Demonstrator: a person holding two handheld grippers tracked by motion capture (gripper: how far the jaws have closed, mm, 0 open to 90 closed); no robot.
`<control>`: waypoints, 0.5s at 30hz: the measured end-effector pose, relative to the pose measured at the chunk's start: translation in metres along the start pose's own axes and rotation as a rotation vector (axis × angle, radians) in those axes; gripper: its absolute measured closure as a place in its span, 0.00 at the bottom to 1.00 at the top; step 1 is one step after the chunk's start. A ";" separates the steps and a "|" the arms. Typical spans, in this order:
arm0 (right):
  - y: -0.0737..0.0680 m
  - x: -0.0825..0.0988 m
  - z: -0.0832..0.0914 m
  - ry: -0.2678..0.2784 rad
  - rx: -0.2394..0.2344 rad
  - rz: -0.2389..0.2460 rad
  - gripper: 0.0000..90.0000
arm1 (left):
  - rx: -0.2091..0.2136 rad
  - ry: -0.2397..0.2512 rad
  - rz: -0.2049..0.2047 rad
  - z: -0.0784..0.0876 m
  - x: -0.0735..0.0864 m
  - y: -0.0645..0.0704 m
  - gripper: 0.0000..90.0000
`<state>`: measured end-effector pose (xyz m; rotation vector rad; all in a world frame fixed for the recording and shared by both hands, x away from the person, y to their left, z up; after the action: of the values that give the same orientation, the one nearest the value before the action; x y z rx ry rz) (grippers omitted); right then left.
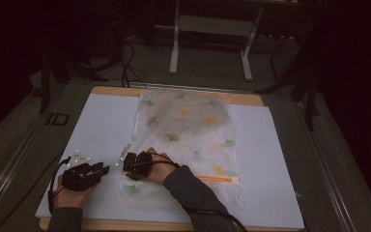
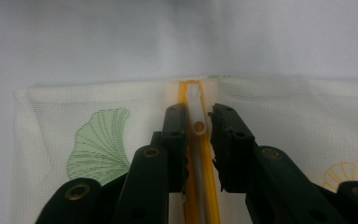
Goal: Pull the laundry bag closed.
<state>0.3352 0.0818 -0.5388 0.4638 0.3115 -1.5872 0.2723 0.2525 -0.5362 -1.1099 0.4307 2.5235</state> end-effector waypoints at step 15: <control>-0.003 -0.009 -0.003 -0.075 -0.008 0.017 0.93 | 0.004 -0.009 -0.007 -0.001 0.000 0.001 0.74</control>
<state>0.3328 0.0912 -0.5370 0.3991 0.2557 -1.5823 0.2725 0.2517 -0.5368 -1.0960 0.4280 2.5198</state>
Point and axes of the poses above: each handheld gripper's, and its own axes: z roughly backward along the jaws, x roughly out of its underside, y roughly to its right, the point moved 3 cm from there along -z, roughly forward along the jaws
